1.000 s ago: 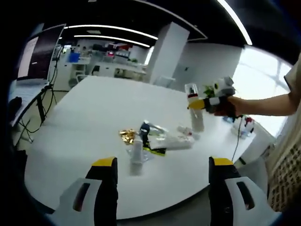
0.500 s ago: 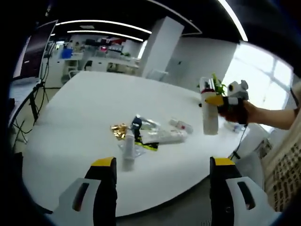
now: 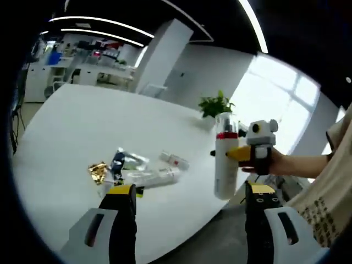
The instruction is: Arrange the skincare products in the storage area until every visible bottle or jar stands upright without overlapping.
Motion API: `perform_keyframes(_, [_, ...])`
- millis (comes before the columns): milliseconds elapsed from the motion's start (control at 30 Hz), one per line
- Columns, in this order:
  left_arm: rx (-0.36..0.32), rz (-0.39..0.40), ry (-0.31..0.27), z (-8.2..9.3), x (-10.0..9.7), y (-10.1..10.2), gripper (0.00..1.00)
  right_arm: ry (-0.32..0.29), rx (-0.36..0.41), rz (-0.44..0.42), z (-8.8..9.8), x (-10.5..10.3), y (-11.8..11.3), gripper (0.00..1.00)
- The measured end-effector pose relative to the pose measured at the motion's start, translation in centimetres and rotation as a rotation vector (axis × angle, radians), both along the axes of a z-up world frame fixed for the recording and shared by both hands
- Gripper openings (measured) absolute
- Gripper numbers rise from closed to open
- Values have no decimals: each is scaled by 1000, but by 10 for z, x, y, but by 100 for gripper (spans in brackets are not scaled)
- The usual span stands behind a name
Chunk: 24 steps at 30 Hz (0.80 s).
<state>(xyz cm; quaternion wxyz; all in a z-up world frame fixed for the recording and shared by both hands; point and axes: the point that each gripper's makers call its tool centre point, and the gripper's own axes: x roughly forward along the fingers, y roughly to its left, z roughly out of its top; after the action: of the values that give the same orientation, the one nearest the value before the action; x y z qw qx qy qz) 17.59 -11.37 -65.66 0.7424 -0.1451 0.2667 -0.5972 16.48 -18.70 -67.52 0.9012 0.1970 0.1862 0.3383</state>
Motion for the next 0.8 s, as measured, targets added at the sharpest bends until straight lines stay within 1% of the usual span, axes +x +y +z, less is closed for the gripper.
perform_keyframes(33, [-40,-36,10,12,-4,-11,76,-16,-7,10,3,-2,1,28])
perform_keyframes(67, [-59,-64,13,19,-8,-19,76,-33,-15,25,6,-6,3,28])
perform_keyframes(133, [-70,-135,-6,29,-15,-36,76,-59,-25,52,11,-10,3,28])
perform_keyframes(200, [-61,-204,-42,33,-23,-50,76,-75,-29,76,16,-15,5,28])
perform_keyframes(267, [-67,-260,-48,37,-31,-64,74,-85,-29,91,20,-18,7,28])
perform_keyframes(333, [-78,-296,-49,40,-35,-75,72,-98,-30,112,24,-22,7,28])
perform_keyframes(467, [-83,-348,-65,44,-41,-88,68,-116,-13,146,31,-28,8,28])
perform_keyframes(567, [-99,-393,-74,48,-45,-93,61,-129,12,170,35,-33,7,28])
perform_keyframes(600, [-105,-406,-70,49,-46,-95,57,-134,18,181,37,-35,7,28])
perform_keyframes(700, [-130,-450,-59,55,-53,-101,52,-150,28,208,41,-41,9,28])
perform_keyframes(733, [-129,-474,-69,56,-57,-103,51,-151,33,213,42,-42,9,28])
perform_keyframes(767, [-128,-481,-72,56,-58,-104,49,-153,38,216,43,-43,9,28])
perform_keyframes(800, [-122,-501,-85,55,-61,-106,46,-155,45,218,43,-44,9,28])
